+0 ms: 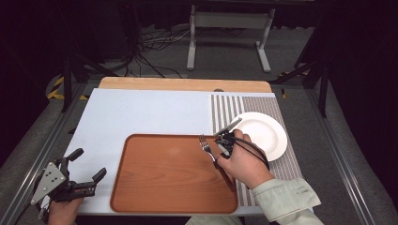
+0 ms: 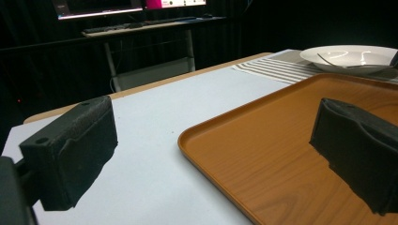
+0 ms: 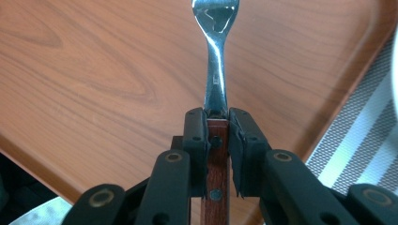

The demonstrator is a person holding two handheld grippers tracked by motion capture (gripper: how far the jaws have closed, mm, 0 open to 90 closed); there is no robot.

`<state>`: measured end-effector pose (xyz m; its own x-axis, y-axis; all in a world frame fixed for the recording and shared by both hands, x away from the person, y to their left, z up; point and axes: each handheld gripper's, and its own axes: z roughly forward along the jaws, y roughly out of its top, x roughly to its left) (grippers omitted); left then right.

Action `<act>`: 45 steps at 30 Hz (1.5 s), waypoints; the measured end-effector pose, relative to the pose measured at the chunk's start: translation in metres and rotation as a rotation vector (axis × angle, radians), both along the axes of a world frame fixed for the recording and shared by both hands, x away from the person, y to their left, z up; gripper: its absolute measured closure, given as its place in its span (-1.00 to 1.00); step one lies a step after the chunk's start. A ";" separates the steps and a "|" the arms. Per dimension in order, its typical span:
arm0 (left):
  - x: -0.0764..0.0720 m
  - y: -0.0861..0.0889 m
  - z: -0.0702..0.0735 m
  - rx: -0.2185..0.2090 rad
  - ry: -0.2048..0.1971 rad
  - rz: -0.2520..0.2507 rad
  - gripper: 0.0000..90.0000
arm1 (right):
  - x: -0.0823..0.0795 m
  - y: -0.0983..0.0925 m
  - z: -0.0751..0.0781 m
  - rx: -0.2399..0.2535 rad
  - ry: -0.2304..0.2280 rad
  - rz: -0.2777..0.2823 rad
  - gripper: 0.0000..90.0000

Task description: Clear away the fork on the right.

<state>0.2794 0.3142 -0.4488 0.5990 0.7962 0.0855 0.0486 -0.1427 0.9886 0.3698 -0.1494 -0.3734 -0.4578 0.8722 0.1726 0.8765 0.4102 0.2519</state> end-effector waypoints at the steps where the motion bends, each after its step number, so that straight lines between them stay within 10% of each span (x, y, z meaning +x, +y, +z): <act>1: 0.000 0.000 0.000 0.000 0.000 0.000 -0.96 | 0.000 0.000 -0.001 0.000 0.005 -0.001 0.74; 45: 0.000 0.000 0.000 -0.002 -0.001 -0.003 -0.96 | 0.001 0.015 -0.037 -0.046 0.116 -0.041 0.73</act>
<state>0.2792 0.3141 -0.4485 0.6008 0.7949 0.0846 0.0468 -0.1406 0.9890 0.3704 -0.1345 -0.4109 -0.4005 0.8982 0.1813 0.9151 0.3819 0.1296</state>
